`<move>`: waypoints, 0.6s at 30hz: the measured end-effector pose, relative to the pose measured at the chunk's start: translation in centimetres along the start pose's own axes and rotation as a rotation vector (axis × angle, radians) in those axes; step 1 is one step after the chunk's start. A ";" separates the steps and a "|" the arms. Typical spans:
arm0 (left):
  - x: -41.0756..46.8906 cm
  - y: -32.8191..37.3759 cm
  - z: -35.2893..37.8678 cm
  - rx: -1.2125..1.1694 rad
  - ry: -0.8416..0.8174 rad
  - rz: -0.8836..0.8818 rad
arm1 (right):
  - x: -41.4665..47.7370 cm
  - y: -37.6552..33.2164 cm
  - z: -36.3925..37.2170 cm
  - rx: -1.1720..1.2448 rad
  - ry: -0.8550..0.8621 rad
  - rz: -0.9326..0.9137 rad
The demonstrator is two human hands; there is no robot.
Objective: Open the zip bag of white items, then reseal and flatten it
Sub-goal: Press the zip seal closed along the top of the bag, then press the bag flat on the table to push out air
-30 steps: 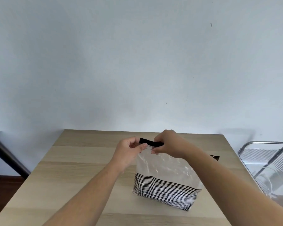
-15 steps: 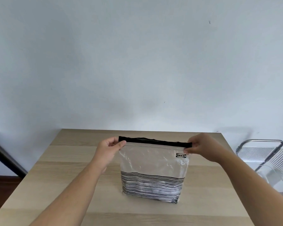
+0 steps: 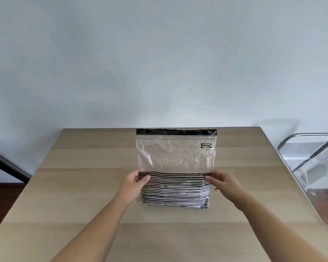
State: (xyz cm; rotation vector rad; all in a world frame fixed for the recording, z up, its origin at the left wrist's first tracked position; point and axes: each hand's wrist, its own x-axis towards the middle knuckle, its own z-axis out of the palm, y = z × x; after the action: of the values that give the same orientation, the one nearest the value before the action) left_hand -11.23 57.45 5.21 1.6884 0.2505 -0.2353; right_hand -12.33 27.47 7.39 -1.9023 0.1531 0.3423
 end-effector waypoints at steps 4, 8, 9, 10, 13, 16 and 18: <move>0.3 -1.4 1.0 -0.026 0.058 -0.033 | 0.7 1.8 1.4 0.025 0.014 0.050; 0.3 -3.1 1.4 0.066 0.124 -0.093 | 1.5 3.8 2.1 -0.049 0.123 0.098; 0.2 -3.5 1.5 0.112 0.132 -0.111 | 1.7 4.2 2.3 -0.081 0.144 0.126; 0.1 -4.0 1.6 0.173 0.133 -0.133 | 1.8 4.6 2.4 -0.118 0.151 0.163; -0.2 -4.8 1.6 0.423 0.137 -0.175 | 2.0 5.5 2.7 -0.246 0.116 0.288; -0.4 -4.7 1.6 0.738 0.247 -0.138 | 1.7 5.1 2.8 -0.487 0.186 0.308; 0.1 -4.3 2.1 0.869 0.321 -0.007 | 2.0 4.4 3.2 -0.644 0.255 0.194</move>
State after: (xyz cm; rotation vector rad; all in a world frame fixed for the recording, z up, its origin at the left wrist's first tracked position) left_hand -12.48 55.97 0.83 2.5925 0.4311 -0.0704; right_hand -12.16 29.05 1.84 -2.5761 0.4425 0.2977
